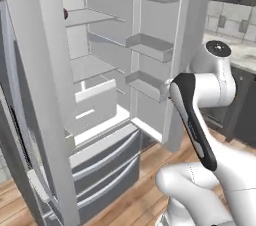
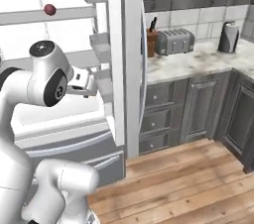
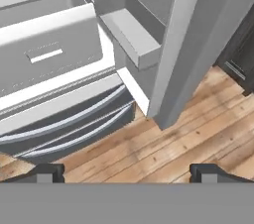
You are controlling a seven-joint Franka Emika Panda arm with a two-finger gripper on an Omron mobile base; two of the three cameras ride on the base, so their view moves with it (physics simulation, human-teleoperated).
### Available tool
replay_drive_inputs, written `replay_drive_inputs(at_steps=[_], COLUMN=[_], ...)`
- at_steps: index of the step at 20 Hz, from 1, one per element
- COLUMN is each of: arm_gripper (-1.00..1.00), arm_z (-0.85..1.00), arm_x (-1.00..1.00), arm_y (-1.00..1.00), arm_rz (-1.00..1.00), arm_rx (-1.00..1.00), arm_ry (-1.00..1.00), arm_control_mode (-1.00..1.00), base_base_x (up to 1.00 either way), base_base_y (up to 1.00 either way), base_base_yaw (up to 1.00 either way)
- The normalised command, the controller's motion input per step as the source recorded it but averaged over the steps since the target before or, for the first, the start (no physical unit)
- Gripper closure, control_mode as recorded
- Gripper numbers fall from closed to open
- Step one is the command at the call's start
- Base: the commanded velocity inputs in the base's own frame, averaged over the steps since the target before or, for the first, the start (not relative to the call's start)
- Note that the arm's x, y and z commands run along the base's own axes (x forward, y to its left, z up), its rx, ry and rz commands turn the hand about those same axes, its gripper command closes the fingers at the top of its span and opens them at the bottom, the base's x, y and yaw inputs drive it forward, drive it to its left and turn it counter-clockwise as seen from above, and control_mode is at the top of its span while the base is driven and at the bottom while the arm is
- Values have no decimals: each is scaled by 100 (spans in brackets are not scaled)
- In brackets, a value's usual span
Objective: Grab the onions from the fridge, place them in the blender, close the lid, and turn on the blender to create a marinade.
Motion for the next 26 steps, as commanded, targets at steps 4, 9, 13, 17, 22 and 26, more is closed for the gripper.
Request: replay_drive_inputs(at_steps=[4,9,13,17,22,26], arm_gripper=[-100,-100,-100,-100,-100,-100], arm_z=[0,0,0,0,0,0], arm_x=[0,0,0,0,0,3], arm_y=[0,0,0,0,0,-2], arm_rz=[0,0,0,0,0,3], arm_rx=[0,0,0,0,0,0], arm_ry=[0,0,0,0,0,-4], arm_control_mode=[100,100,100,100,100,-100], base_base_x=[56,64,71,73,65,26], base_base_y=[-26,-2,0,0,0,0], base_base_yaw=[49,44,41,38,36,17])
